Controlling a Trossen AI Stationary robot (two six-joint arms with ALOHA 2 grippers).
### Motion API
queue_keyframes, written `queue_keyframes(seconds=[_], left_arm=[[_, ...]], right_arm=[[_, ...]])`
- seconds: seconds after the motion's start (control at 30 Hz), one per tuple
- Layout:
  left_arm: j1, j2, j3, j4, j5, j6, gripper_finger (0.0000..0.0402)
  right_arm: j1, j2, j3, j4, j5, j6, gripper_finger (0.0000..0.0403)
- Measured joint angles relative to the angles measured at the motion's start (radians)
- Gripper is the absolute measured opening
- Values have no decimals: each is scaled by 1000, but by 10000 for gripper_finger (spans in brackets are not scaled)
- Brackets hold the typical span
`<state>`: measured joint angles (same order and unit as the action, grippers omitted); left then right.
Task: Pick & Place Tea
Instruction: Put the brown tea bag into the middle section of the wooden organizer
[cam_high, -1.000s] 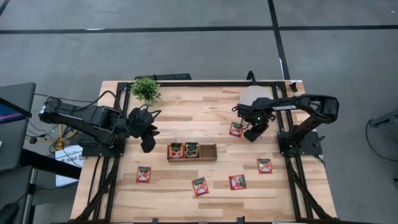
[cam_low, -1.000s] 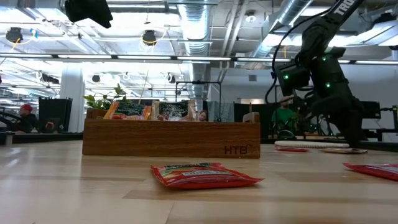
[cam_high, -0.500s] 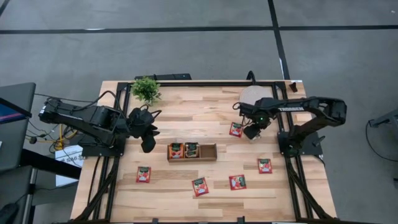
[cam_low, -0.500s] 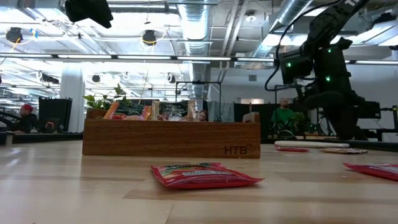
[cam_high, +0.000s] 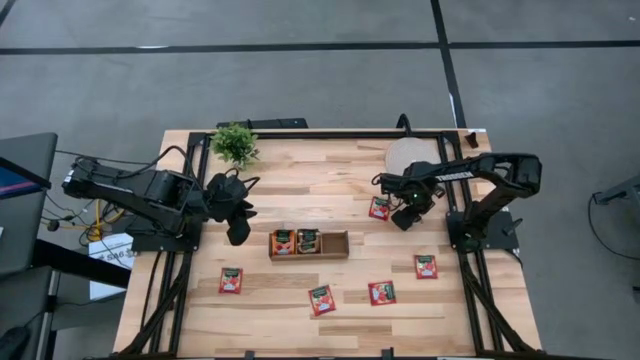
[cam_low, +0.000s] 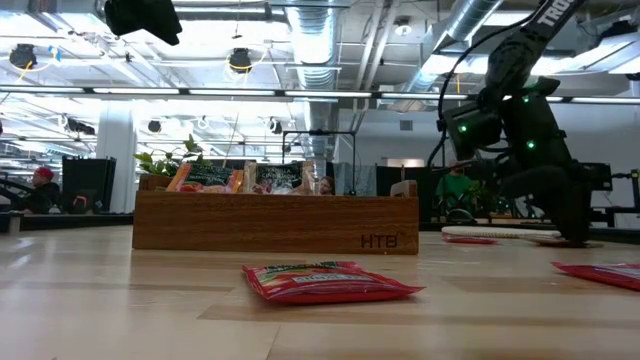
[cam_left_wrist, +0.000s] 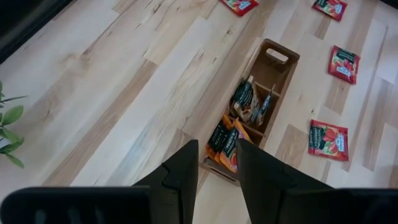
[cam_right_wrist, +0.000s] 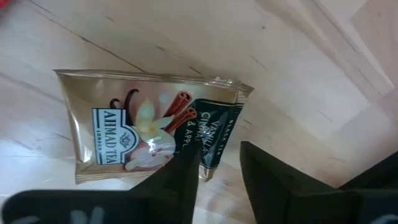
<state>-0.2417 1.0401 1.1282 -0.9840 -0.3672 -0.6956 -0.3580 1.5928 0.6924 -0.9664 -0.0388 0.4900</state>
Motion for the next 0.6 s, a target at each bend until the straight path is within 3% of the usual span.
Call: queue_keyframes(seconds=[0.3,0.6], left_arm=[[0,0,0,0,0,0,99],[0,0,0,1,1,0,99]], right_arm=[[8,-7,-6,8,-19,0,13],[19,-7,11,-82,12,2,2]])
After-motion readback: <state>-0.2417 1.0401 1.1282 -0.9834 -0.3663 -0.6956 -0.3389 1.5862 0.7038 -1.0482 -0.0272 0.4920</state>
